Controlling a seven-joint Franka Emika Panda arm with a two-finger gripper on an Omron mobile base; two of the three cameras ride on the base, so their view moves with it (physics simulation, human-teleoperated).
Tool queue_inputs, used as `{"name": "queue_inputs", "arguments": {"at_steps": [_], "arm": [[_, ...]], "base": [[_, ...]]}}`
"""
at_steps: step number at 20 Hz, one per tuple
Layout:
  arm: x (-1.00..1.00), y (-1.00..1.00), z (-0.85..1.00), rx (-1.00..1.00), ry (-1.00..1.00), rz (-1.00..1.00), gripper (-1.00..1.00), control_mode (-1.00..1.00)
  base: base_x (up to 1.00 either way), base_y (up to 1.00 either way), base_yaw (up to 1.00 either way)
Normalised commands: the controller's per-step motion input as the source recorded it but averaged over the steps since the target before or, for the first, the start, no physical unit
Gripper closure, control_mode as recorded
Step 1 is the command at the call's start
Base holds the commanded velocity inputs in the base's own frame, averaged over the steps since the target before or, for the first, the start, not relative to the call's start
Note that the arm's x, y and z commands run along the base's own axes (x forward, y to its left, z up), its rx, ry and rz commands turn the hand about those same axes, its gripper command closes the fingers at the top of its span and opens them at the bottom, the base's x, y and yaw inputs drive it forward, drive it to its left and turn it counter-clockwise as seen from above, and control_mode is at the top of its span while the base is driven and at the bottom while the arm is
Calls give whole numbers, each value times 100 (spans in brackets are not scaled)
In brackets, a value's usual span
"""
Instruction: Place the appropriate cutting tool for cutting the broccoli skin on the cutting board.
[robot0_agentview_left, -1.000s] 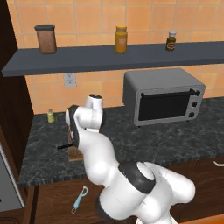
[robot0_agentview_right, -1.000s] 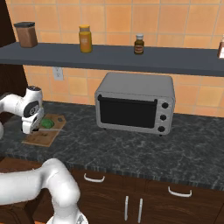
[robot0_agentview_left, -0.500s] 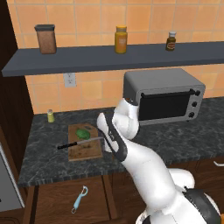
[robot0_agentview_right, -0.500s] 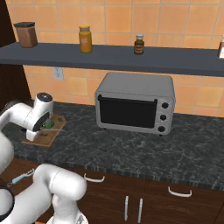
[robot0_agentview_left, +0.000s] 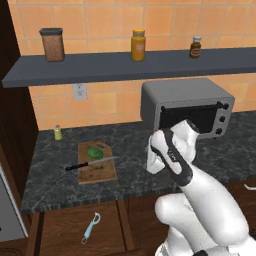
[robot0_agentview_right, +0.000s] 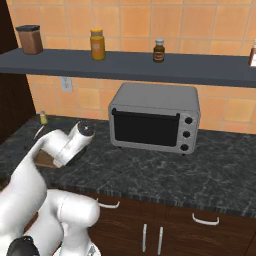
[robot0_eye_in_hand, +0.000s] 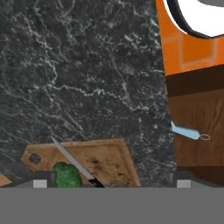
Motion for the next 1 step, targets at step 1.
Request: {"name": "queue_inputs", "arguments": {"at_steps": [1], "arm": [[20,-100,11,18,0,-11,-100,-100]], "base": [[0,0,0]]}}
